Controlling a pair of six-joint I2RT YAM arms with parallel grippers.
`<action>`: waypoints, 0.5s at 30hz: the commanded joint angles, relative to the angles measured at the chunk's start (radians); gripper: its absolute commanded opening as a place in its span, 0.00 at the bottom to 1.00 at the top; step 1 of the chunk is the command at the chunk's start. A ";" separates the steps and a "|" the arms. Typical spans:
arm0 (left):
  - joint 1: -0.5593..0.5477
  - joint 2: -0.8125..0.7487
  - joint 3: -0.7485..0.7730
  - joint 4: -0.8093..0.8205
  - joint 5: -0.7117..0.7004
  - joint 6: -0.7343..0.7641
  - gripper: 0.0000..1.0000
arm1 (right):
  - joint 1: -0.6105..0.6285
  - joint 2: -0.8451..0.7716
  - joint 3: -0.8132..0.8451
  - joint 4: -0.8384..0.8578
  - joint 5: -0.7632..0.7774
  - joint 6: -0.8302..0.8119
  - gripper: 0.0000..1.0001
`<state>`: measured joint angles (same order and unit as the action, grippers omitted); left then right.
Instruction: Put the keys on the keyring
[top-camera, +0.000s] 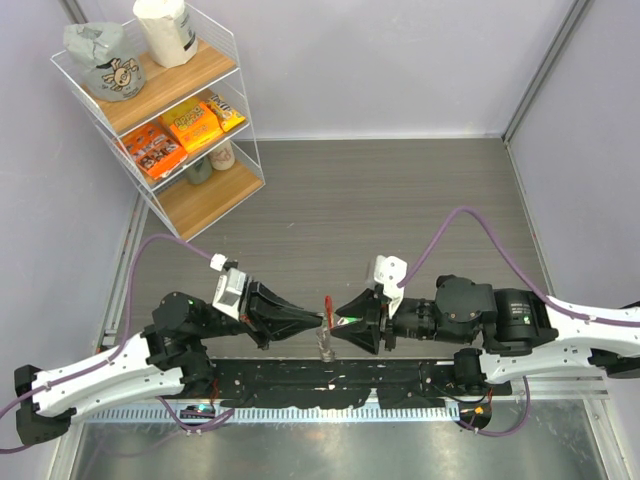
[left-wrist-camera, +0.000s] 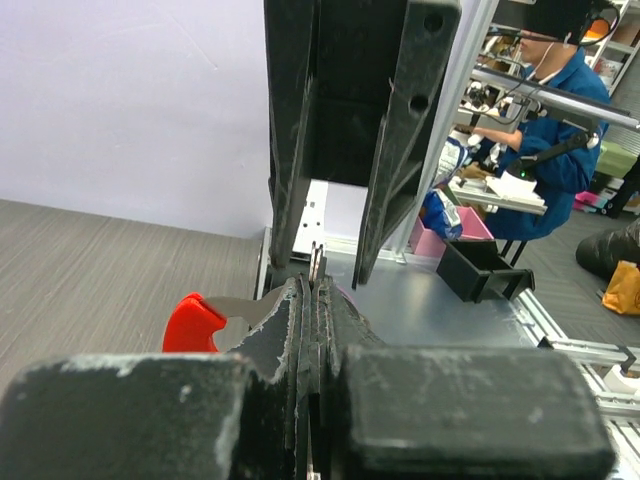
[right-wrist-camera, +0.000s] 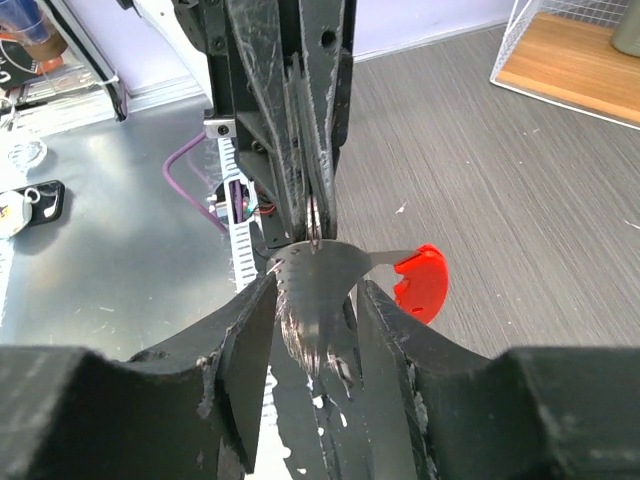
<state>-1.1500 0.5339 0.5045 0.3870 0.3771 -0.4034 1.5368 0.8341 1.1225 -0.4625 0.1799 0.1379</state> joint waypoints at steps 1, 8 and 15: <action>-0.004 -0.014 -0.024 0.199 -0.032 -0.060 0.00 | 0.014 -0.012 -0.047 0.122 -0.036 -0.050 0.44; -0.004 -0.020 -0.057 0.276 -0.043 -0.097 0.00 | 0.045 -0.009 -0.079 0.208 -0.033 -0.167 0.44; -0.004 -0.017 -0.078 0.326 -0.040 -0.118 0.00 | 0.057 0.002 -0.073 0.254 -0.020 -0.224 0.40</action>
<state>-1.1500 0.5232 0.4294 0.5926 0.3550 -0.4984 1.5848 0.8314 1.0393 -0.2981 0.1543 -0.0269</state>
